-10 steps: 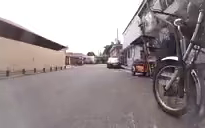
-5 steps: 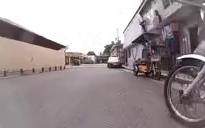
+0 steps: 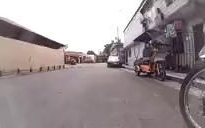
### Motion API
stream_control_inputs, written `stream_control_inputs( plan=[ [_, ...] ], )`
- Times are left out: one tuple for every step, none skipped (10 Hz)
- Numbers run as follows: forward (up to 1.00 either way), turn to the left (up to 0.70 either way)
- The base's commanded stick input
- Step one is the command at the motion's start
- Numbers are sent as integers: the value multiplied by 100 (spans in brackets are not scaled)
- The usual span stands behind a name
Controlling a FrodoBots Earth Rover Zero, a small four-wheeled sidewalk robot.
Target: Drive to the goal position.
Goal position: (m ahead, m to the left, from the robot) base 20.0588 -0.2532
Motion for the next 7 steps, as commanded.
stream_control_inputs(
  plan=[
    [50, 2],
    [50, 2],
    [50, 2],
    [50, 2],
    [50, 2],
    [50, 2],
    [50, 2]
  ],
)
